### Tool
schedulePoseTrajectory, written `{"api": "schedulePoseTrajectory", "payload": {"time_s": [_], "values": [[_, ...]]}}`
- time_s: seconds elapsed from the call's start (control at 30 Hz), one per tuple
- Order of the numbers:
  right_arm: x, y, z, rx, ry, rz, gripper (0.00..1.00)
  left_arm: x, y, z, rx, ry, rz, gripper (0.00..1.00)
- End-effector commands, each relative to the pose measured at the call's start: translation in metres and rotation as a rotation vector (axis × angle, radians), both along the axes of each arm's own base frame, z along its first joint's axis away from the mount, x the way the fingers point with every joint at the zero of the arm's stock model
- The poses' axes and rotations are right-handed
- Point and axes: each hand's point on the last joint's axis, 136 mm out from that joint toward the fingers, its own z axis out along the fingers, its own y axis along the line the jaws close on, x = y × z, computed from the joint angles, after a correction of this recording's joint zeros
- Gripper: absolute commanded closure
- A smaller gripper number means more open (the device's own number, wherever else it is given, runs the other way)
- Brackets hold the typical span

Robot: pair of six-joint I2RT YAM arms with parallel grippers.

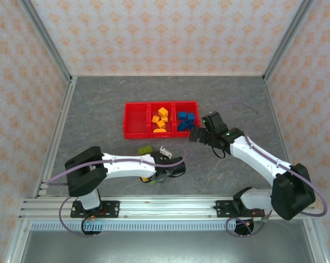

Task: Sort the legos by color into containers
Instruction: Pick up the lego from the middle-left of the table.

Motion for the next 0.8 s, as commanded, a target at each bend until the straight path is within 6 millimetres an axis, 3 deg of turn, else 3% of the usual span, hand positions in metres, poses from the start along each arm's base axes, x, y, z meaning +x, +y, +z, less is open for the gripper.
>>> {"api": "schedulePoseTrajectory", "payload": {"time_s": [0.0, 0.17, 0.5, 0.77], "values": [[-0.002, -0.008, -0.001, -0.024, -0.007, -0.021, 0.00, -0.001, 0.011, -0.016, 0.023, 0.044, 0.014, 0.41], [-0.003, -0.009, -0.002, -0.027, -0.004, -0.020, 0.00, -0.001, 0.010, -0.022, 0.015, 0.063, 0.013, 0.46], [-0.002, -0.010, -0.002, -0.031, -0.006, -0.024, 0.00, -0.003, -0.008, -0.026, -0.055, 0.100, -0.008, 0.59], [-0.002, -0.011, -0.003, -0.036, -0.005, -0.026, 0.00, 0.008, -0.031, -0.005, -0.136, 0.045, -0.003, 0.64]]}}
